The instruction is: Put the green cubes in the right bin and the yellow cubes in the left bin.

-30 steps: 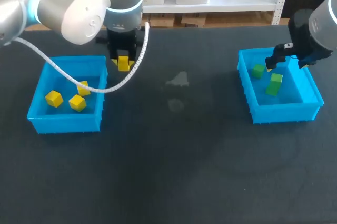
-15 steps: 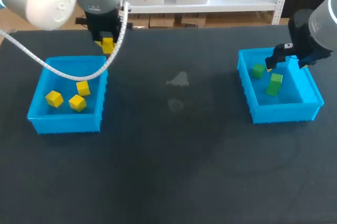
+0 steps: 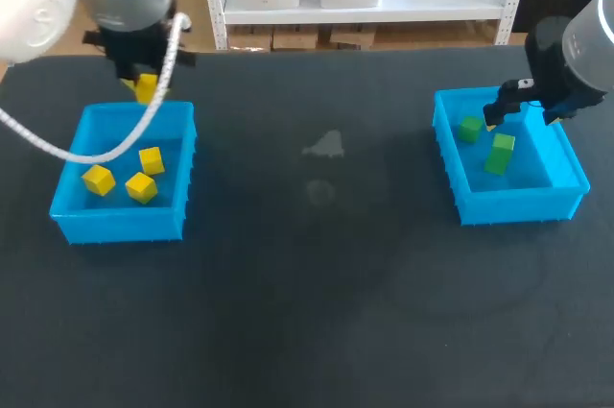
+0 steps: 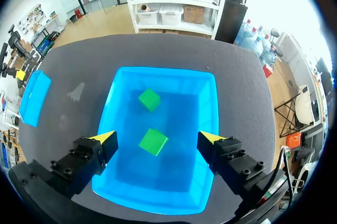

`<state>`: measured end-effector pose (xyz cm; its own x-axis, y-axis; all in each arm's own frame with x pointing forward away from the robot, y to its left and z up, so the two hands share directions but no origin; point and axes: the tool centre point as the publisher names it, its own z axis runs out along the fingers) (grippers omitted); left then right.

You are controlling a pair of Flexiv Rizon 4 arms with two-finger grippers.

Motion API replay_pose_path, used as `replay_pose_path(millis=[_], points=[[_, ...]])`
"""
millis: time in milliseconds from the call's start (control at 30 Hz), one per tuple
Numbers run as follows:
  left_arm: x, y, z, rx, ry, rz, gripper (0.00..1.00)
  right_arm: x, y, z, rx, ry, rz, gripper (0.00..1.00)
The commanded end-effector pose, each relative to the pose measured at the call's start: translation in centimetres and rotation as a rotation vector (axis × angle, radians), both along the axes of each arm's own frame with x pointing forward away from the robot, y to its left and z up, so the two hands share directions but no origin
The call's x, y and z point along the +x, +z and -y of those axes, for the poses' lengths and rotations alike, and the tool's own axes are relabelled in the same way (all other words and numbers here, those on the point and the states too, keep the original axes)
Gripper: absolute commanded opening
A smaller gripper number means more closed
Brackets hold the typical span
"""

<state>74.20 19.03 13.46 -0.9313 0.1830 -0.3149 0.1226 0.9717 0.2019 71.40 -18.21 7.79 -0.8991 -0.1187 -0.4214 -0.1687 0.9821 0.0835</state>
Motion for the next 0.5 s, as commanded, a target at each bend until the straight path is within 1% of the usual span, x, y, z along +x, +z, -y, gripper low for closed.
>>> replay_pose_path(millis=[33, 67, 100, 233, 367, 500], points=[[-1.6, -0.1, -2.0, -0.009, -0.030, 0.012, 0.36, -0.1, 0.0, 0.0, -0.001, -0.002, 0.004, 1.00], [-1.7, -0.4, -2.3, -0.006, -0.040, 0.013, 0.65, -0.1, 0.0, 0.0, -0.001, -0.002, 0.004, 1.00], [-1.9, -0.6, -2.7, 0.000, -0.039, 0.002, 1.00, -0.1, 0.0, 0.0, -0.001, -0.002, 0.004, 1.00], [-2.3, -1.6, -4.3, 0.014, -0.033, -0.013, 1.00, -0.1, 0.0, 0.0, -0.001, -0.002, 0.004, 1.00], [-2.6, -2.2, -5.0, 0.012, -0.021, -0.021, 1.00, -0.1, 0.0, 0.0, -0.001, -0.002, 0.004, 1.00], [-2.8, -2.2, -4.9, -0.062, 0.009, -0.009, 1.00, -0.1, 0.0, 0.0, -0.001, -0.002, 0.004, 1.00]])
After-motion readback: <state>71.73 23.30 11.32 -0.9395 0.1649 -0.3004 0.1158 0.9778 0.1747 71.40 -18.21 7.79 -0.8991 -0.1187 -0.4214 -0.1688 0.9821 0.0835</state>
